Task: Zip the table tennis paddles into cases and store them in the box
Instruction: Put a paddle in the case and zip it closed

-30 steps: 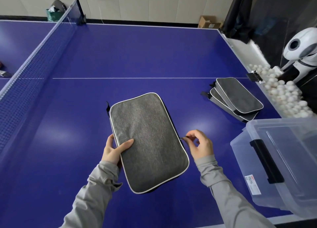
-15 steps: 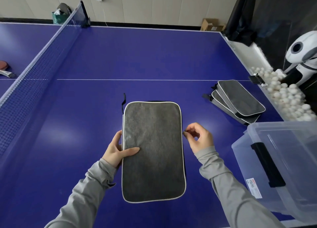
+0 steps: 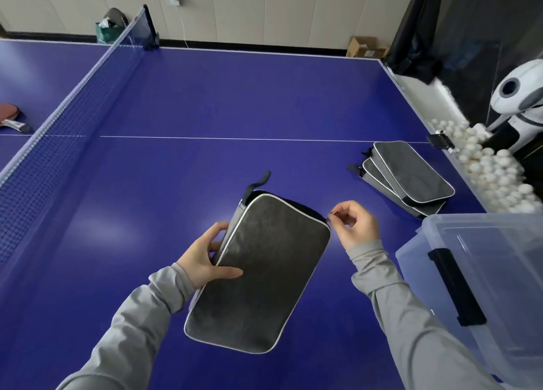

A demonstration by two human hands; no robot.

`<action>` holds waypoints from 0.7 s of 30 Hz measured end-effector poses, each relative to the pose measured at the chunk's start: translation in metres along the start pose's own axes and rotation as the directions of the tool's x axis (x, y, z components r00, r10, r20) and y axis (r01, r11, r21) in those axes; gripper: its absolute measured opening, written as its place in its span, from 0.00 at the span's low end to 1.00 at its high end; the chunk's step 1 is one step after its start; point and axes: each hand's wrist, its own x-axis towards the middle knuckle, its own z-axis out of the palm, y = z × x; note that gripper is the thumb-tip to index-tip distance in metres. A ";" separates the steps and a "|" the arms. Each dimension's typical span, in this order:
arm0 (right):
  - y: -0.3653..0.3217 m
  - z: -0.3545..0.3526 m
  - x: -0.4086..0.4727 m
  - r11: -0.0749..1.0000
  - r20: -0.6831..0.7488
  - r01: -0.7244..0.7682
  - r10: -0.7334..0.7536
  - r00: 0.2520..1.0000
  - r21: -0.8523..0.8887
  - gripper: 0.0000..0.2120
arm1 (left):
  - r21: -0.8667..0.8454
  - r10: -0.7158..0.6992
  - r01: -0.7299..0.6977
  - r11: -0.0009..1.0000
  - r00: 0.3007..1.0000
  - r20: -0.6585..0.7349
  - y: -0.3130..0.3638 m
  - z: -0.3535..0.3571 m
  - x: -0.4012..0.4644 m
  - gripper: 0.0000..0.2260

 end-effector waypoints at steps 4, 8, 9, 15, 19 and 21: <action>-0.006 -0.001 -0.002 0.992 0.038 0.086 -0.083 0.996 -0.088 0.06 | 0.161 -0.001 0.005 0.987 1.000 -0.024 0.008 -0.001 0.001 0.34; -0.012 0.000 -0.003 0.986 0.062 0.107 -0.100 0.993 -0.130 0.06 | 0.369 0.011 -0.025 0.929 0.999 0.039 0.022 -0.002 0.003 0.30; -0.014 0.000 -0.004 0.984 0.066 0.115 -0.107 0.992 -0.138 0.06 | 0.404 0.011 -0.028 0.915 0.999 0.044 0.025 0.000 0.004 0.30; -0.031 0.001 -0.009 0.985 0.080 0.153 -0.146 0.986 -0.081 0.06 | 0.571 -0.021 -0.037 0.820 0.995 0.095 0.036 0.012 0.012 0.32; -0.045 0.000 -0.012 0.969 0.096 0.245 -0.242 0.966 -0.029 0.06 | 0.666 -0.045 -0.056 0.744 0.990 0.133 0.039 0.022 0.015 0.32; -0.050 0.001 -0.015 0.961 0.114 0.278 -0.274 0.955 -0.015 0.06 | 0.695 -0.057 -0.065 0.716 0.987 0.151 0.041 0.027 0.017 0.32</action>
